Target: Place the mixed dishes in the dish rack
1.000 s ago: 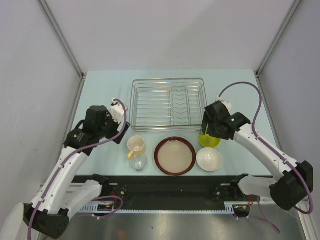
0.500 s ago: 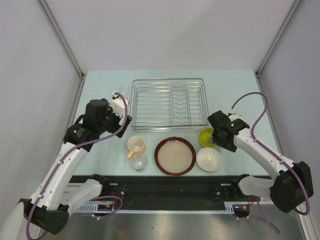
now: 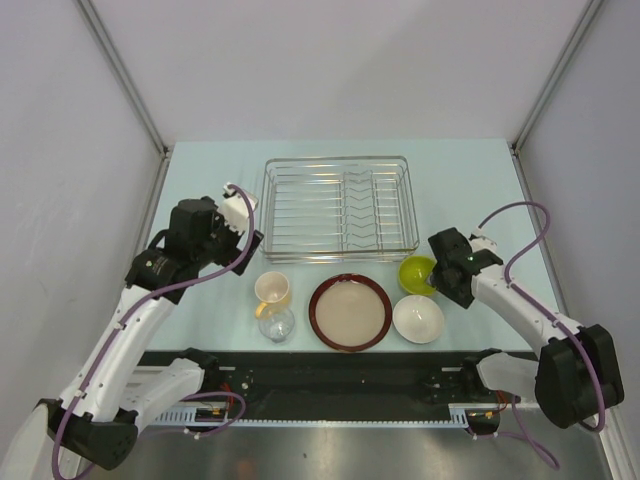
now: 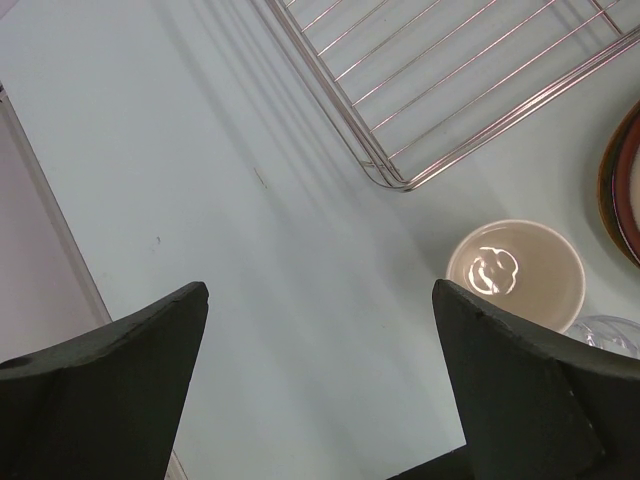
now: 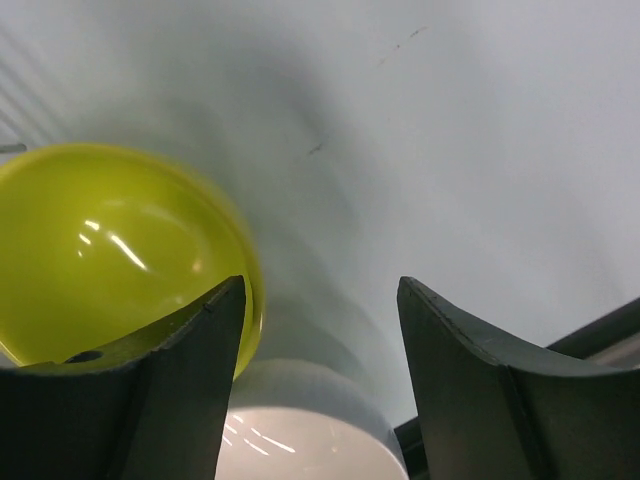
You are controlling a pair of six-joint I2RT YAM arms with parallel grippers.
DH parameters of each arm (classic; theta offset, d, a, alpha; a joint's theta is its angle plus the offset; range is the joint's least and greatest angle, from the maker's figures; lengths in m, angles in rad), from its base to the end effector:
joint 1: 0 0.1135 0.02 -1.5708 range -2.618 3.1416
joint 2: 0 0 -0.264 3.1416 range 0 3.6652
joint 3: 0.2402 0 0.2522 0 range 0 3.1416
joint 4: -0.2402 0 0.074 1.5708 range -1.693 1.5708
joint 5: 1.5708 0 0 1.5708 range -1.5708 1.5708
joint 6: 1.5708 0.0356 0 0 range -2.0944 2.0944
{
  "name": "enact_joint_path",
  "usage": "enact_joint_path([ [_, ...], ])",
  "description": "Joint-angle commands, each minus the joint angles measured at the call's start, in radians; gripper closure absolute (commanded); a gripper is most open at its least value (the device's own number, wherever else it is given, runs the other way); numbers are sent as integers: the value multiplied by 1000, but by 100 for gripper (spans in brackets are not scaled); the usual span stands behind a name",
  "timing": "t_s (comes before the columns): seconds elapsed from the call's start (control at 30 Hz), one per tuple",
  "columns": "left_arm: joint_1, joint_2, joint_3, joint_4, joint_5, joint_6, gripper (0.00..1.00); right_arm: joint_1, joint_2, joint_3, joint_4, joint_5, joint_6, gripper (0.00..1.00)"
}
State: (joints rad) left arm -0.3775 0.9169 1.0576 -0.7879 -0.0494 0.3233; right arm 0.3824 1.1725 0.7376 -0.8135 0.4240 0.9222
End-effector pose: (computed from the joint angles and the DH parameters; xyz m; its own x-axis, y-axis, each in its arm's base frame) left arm 0.1688 -0.0651 0.3507 -0.4261 0.5103 -0.7470 0.4924 0.8235 0.2817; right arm 0.1899 0.0606 0.2071 -0.7062 0.4989 -0.5024 0.5689 0.8222 0.0168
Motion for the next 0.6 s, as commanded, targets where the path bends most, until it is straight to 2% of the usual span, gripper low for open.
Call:
enact_joint_path([
  [0.0, -6, -13, 38, 9, 5, -4, 0, -33, -10, -20, 131, -62, -5, 32],
  [0.23, -6, -6, 31, 12, 11, -7, 0, -37, -5, -29, 168, -67, -16, 34],
  [0.43, -6, -15, 33, 12, -4, 0, 0, -31, 85, -37, 214, -64, -11, 44],
  [0.57, -5, -23, 27, 12, -17, 10, 0, -28, 99, -49, 224, -59, -5, 57],
])
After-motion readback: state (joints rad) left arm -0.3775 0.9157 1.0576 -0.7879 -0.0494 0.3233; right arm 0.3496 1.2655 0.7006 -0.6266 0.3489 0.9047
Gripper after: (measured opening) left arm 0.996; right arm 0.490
